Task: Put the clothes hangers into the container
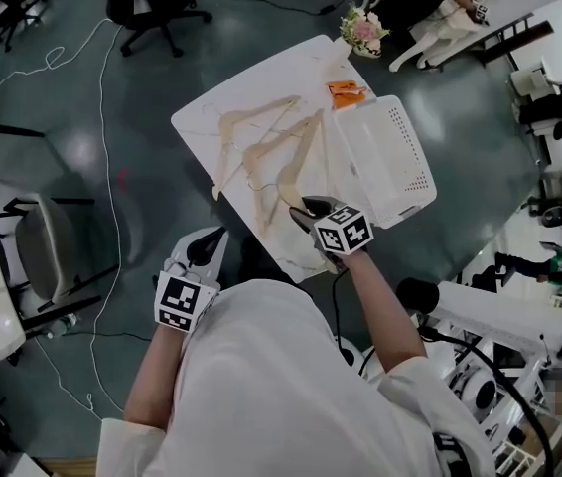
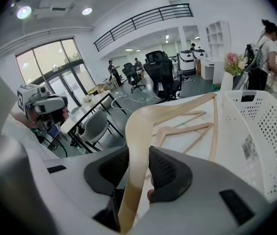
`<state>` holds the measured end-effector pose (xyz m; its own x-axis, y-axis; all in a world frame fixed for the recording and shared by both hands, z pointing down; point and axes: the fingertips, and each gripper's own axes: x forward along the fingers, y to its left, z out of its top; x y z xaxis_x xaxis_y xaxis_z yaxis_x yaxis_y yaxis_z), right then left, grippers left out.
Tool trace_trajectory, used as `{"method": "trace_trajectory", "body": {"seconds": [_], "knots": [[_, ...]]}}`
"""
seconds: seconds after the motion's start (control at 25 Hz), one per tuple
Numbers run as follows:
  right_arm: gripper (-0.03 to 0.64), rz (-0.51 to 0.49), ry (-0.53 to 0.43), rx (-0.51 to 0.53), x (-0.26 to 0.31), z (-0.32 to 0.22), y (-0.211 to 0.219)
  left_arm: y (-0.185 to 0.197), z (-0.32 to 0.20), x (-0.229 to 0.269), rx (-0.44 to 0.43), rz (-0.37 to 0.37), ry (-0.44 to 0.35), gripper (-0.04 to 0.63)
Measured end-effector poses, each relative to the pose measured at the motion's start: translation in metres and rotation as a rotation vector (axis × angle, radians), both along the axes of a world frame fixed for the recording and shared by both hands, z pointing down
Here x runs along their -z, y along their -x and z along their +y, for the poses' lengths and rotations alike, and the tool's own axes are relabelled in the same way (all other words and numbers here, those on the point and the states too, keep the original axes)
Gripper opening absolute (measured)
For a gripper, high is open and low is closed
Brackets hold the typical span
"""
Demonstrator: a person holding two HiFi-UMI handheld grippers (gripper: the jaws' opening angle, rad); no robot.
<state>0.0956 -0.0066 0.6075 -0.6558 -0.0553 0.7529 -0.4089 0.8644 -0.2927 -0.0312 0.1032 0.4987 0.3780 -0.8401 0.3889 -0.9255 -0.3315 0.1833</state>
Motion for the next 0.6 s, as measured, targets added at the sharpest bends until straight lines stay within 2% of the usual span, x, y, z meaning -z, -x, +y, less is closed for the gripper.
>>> {"method": "trace_trajectory", "body": {"seconds": [0.28, 0.44, 0.6], "knots": [[0.123, -0.074, -0.064, -0.027, 0.057, -0.012, -0.017, -0.013, -0.01, 0.0, -0.057, 0.012, 0.0, -0.002], [0.123, -0.053, -0.088, -0.053, 0.072, -0.034, -0.043, -0.021, -0.015, -0.002, -0.087, 0.013, 0.007, -0.002], [0.123, -0.026, -0.014, -0.086, 0.075, -0.054, -0.076, -0.029, -0.019, -0.004, -0.115, 0.008, 0.014, -0.002]]}}
